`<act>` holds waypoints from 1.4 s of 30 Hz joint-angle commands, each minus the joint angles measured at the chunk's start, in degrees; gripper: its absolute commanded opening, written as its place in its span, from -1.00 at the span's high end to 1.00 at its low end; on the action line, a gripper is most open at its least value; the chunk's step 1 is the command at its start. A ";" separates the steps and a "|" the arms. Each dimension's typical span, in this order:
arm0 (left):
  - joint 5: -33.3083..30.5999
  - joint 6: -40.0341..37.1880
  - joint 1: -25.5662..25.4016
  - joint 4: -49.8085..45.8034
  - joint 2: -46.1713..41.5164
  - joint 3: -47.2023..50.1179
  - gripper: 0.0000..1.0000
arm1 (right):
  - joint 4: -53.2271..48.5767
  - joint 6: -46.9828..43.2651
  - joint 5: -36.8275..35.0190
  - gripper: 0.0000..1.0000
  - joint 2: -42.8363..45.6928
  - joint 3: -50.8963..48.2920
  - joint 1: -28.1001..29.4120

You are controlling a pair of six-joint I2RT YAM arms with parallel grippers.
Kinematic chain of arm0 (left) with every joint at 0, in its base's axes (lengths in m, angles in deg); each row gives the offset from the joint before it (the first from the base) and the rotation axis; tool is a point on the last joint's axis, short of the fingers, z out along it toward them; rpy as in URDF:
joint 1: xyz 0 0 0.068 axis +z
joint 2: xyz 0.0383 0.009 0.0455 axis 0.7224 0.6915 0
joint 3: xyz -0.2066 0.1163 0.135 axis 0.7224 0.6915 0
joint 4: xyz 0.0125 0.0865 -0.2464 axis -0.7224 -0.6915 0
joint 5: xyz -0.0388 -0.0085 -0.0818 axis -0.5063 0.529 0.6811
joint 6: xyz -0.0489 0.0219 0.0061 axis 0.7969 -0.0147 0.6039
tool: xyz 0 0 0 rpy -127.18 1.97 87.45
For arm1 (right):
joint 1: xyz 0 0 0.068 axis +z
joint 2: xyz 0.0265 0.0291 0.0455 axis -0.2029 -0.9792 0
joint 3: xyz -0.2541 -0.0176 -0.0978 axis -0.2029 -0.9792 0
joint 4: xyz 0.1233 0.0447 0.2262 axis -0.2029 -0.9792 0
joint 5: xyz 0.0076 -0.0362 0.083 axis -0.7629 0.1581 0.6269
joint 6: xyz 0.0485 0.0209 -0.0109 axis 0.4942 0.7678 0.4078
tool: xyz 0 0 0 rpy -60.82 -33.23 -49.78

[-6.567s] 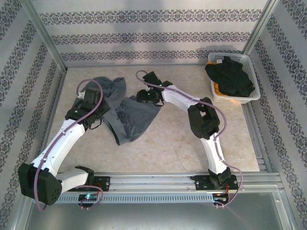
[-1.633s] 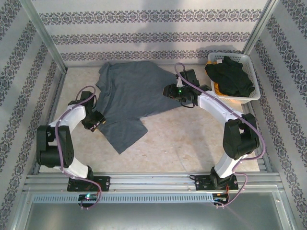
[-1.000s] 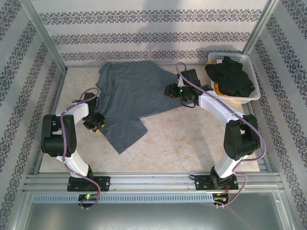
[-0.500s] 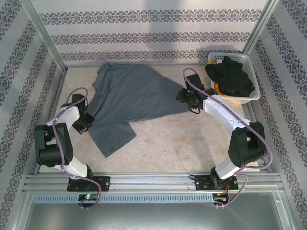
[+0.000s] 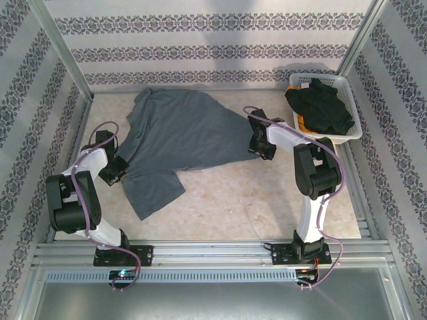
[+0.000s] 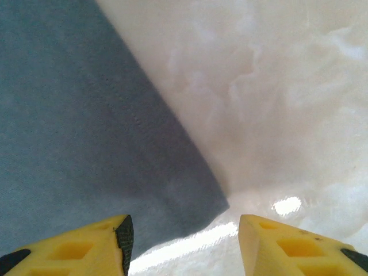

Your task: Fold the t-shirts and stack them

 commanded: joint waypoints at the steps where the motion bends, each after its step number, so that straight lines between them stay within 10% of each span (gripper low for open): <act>1: 0.86 -0.88 0.47 0.80 0.29 -0.75 1.00 | -2.55 -2.70 1.66 -0.06 -1.87 2.64 -1.15; 14: 2.58 -0.38 0.43 0.71 1.72 -3.50 1.00 | -3.10 -0.98 10.27 0.18 -6.39 5.50 -2.48; 21: 4.54 0.08 0.47 1.34 1.05 -4.95 1.00 | -2.02 -0.48 9.67 1.00 -5.33 5.97 -2.65; 33: 16.51 15.77 0.13 15.26 -8.93 -10.11 1.00 | 8.95 -6.19 3.84 1.00 18.05 9.10 -4.14; 42: 7.39 25.72 0.04 12.13 -21.46 -21.71 1.00 | 13.91 -7.59 2.00 1.00 33.22 14.99 -5.05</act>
